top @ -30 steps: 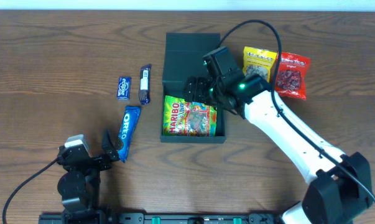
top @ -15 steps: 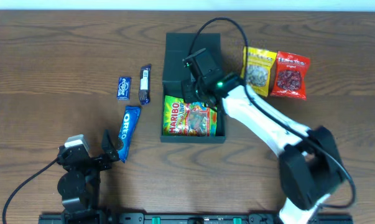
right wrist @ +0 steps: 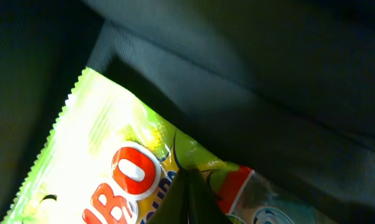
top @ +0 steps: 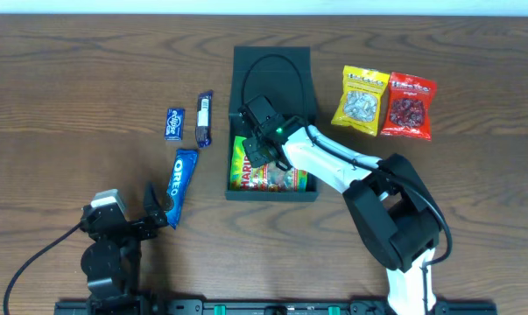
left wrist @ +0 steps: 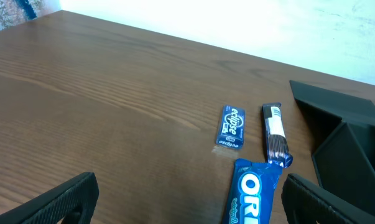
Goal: Pack container
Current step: 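Push the HARIBO bag flat inside the box with the right gripper, then retract the right gripper and move the left gripper to the Oreo pack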
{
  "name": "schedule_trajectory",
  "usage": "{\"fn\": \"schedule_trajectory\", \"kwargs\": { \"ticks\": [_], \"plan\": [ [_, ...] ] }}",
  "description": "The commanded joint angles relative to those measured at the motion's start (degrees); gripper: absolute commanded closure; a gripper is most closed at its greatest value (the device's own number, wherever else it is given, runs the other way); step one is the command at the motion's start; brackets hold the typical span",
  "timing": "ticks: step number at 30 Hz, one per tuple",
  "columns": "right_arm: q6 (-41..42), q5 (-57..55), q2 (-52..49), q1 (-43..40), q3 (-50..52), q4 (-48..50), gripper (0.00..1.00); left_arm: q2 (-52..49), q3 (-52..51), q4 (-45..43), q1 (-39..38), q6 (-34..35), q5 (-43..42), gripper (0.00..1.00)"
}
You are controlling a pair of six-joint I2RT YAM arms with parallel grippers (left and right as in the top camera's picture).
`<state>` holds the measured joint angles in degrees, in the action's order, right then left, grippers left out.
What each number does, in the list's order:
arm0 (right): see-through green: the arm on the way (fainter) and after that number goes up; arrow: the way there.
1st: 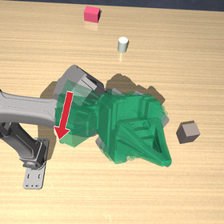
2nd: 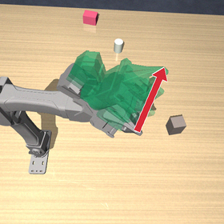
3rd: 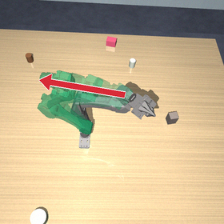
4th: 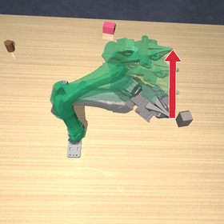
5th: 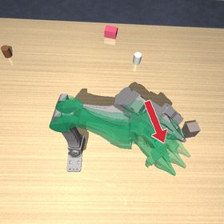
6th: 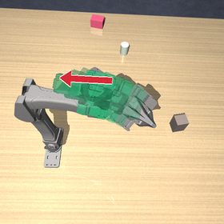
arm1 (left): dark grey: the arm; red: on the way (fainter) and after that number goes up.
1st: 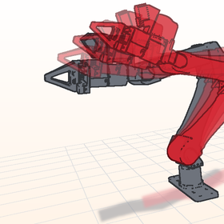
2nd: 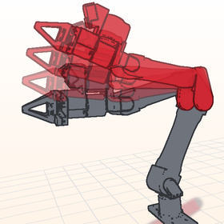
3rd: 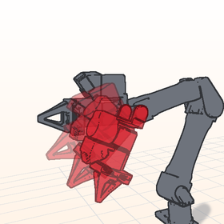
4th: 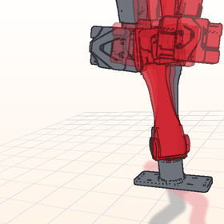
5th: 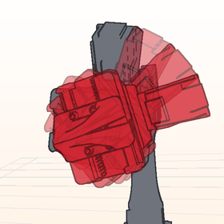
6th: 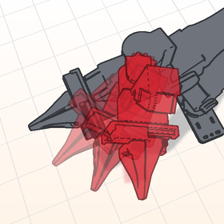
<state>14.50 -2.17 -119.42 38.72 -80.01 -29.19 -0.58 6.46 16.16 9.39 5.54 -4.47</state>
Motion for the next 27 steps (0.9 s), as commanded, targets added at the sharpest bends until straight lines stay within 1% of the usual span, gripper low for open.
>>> {"fn": "schedule_trajectory", "kwargs": {
  "ticks": [1, 6, 10, 13, 17, 21, 27],
  "plan": [
    [-3.93, -1.05, -0.5, 0.2, -0.52, -2.43, 0.99, 0.33, -1.38, 0.48, 0.35, -0.83, 0.42, 0.05],
    [-7.19, 1.18, -0.37, 0.35, -0.72, -3.74, 0.99, 0.33, -1.38, 0.48, 0.35, -0.83, 0.42, 0.05],
    [-7.3, 1.16, 0.02, 0.35, -1.62, -4.15, 0.99, 0.33, -1.38, 0.48, 0.35, -0.83, 0.44, 0.05],
    [-7.3, 1.14, 1.11, 0.31, -3.85, -6.56, 0.99, 0.33, -1.38, 0.48, 0.35, -0.83, 0.42, 0.05],
    [-7.3, 1.03, 4.63, 0.2, -8.72, -11.41, 0.99, 0.33, -1.38, 0.48, 0.35, -0.83, 0.42, 0.05],
    [-6.54, 0.61, 9.38, -0.44, -10.78, -12.63, 0.99, 0.33, -1.38, 0.48, 0.35, -0.83, 0.42, 0.05],
    [-1.42, 0.76, 18.25, -3.91, -10.86, -14.16, 0.93, 0.33, -1.38, 0.48, 0.35, -0.83, 0.42, 0.05]
  ]
}}
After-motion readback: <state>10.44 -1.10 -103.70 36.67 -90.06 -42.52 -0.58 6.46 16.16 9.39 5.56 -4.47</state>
